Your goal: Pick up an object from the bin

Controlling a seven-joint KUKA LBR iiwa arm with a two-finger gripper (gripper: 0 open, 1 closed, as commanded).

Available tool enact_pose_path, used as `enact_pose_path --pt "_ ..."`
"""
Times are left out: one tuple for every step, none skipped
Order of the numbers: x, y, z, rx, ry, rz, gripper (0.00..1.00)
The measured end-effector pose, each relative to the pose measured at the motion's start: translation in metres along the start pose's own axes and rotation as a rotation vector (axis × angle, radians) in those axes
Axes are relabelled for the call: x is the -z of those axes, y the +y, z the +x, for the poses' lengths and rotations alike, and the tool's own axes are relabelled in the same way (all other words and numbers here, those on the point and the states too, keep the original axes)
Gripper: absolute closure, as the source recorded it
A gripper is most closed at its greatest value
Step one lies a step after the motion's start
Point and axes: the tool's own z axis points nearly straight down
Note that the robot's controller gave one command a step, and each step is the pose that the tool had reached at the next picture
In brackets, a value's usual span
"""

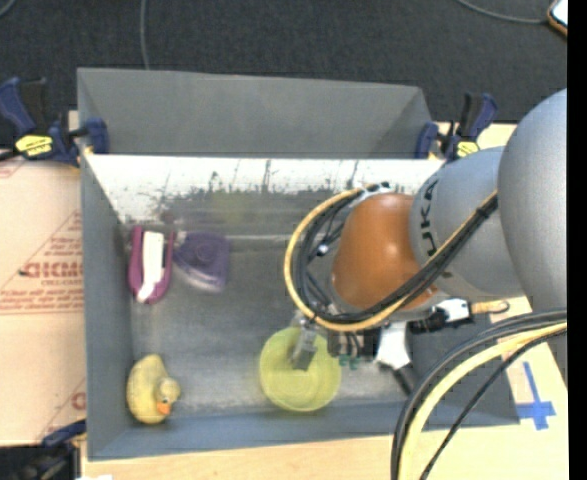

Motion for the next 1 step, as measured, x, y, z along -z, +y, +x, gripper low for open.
enact_pose_path --pt "0.0000 0.0000 0.0000 -0.001 0.000 0.000 1.00"
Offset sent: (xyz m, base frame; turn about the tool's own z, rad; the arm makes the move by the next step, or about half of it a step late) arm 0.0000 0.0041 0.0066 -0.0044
